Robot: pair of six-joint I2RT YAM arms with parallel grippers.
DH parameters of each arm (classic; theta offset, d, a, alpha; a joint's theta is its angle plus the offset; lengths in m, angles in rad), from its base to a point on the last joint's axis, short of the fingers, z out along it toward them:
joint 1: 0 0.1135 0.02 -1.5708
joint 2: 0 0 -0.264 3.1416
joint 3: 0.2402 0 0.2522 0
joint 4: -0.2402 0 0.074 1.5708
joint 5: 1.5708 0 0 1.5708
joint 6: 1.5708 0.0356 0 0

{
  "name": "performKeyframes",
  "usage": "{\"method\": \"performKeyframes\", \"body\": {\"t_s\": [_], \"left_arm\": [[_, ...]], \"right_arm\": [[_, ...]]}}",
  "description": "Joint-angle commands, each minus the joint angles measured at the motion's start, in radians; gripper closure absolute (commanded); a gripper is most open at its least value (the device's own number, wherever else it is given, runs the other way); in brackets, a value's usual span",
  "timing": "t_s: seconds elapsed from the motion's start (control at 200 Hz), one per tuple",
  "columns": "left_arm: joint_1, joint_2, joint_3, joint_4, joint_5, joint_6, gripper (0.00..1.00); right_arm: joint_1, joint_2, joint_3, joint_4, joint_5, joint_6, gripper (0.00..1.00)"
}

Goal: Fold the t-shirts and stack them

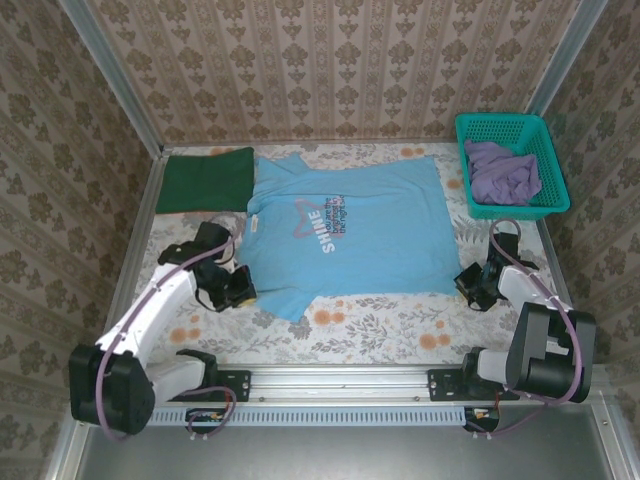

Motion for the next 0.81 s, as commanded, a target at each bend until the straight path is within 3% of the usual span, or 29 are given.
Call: {"method": "performKeyframes", "body": {"t_s": [0.0,0.125,0.315,0.63,0.8], "left_arm": [[-0.048,-0.043,-0.077,-0.077,0.038,-0.147,1.0],[-0.12,-0.093,-0.162,-0.043,0.078,-0.252,1.0],[-0.123,-0.064,-0.242,0.049,0.114,-0.291,1.0],[-0.122,0.079,-0.016,0.002,-0.024,-0.151,1.0],[-0.031,0.159,0.124,0.0,0.011,-0.087,1.0]], "right_arm": [[0.005,-0.048,0.023,-0.069,0.027,-0.013,1.0],[0.006,-0.092,0.025,-0.116,0.045,0.001,1.0],[0.005,-0.153,0.023,-0.141,0.034,0.009,1.0],[0.027,-0.186,0.075,-0.185,0.017,-0.023,1.0],[0.063,-0.129,0.176,-0.166,0.034,-0.012,1.0]]}}
